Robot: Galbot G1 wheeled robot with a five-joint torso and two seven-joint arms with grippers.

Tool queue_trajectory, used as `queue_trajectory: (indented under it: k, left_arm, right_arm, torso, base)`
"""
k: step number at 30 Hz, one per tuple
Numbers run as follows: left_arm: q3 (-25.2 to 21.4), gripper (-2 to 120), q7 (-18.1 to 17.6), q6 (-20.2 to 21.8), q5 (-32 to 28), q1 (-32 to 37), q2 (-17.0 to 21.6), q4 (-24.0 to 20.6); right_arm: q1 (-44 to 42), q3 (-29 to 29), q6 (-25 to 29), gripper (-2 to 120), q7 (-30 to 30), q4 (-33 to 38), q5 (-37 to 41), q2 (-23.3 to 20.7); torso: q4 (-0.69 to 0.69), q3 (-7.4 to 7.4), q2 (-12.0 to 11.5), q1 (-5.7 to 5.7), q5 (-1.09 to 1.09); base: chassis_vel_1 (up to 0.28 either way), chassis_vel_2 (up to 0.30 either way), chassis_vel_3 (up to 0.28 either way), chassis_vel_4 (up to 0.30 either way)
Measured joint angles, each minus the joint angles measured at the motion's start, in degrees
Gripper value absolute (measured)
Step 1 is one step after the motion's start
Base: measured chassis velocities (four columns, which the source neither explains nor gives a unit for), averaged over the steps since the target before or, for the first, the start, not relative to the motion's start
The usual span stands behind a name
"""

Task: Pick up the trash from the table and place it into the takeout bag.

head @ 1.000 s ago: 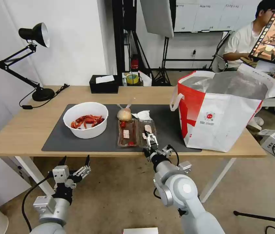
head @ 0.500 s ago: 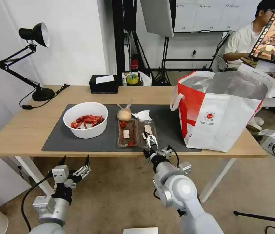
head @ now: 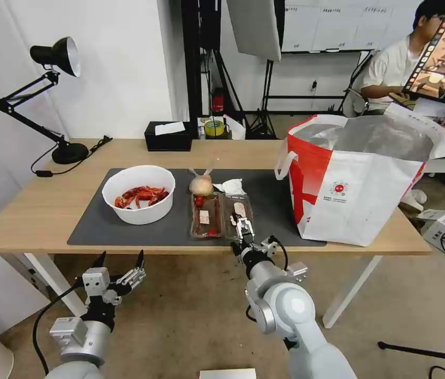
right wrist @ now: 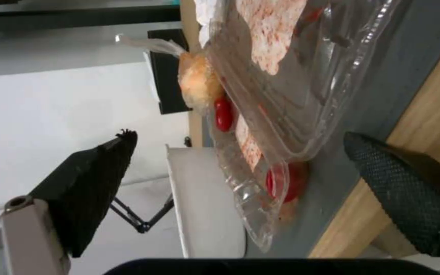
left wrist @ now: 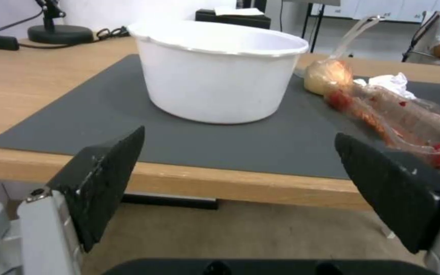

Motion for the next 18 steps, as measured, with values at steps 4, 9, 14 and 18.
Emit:
queue_trajectory:
  k: [4,9,14,18]
  left_arm:
    - [-0.21,100,-0.01,-0.02,-0.23,0.08,0.34,-0.16]
    - [-0.19,100,-0.01,-0.05,-0.24,0.29,0.25,-0.26]
    - [-0.15,100,-0.01,-0.09,-0.24,0.27,0.27,-0.26]
    - [-0.1,100,-0.02,-0.11,-0.24,0.22,0.31,-0.24]
  right_arm:
    - [0.1,-0.12,-0.25,100,0.02,-0.22,-0.58,0.41]
    - [0.54,-0.28,-0.63,100,0.17,-0.65,-1.23,0.55]
    - [1.24,-0.3,-0.76,100,0.17,-1.47,-1.3,0.69]
    - [1.69,-0.36,-0.82,100,0.14,-1.96,-1.52,1.02]
  torso:
    - [0.0,0.0,0.0,0.0,0.0]
    - [0.0,0.0,0.0,0.0,0.0]
    - [0.0,0.0,0.0,0.0,0.0]
    - [0.0,0.0,0.0,0.0,0.0]
  base:
    - [0.0,0.0,0.0,0.0]
    - [0.0,0.0,0.0,0.0]
    - [0.0,0.0,0.0,0.0]
    - [0.0,0.0,0.0,0.0]
